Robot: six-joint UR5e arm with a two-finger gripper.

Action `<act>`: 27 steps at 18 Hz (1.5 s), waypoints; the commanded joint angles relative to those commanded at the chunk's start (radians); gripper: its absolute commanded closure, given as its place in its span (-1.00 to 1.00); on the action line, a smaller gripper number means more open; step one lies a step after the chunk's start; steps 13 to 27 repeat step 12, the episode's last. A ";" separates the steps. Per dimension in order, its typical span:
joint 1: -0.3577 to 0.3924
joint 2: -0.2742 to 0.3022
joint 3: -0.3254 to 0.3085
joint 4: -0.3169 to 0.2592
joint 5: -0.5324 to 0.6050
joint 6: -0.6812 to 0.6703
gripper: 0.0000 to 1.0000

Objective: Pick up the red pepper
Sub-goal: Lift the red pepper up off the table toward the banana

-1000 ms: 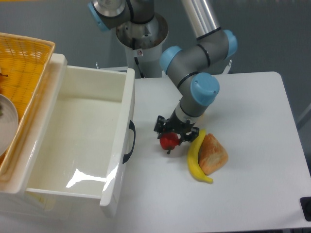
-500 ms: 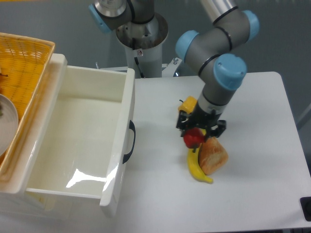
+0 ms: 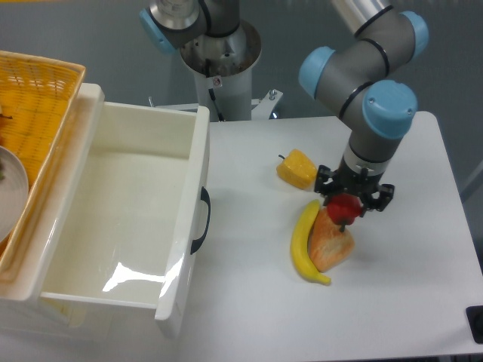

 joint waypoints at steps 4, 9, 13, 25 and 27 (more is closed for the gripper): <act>0.017 -0.022 0.028 0.000 0.020 0.069 0.65; 0.037 -0.034 0.057 -0.041 0.025 0.203 0.65; 0.051 -0.043 0.074 -0.057 0.025 0.209 0.65; 0.051 -0.043 0.074 -0.057 0.025 0.209 0.65; 0.051 -0.043 0.074 -0.057 0.025 0.209 0.65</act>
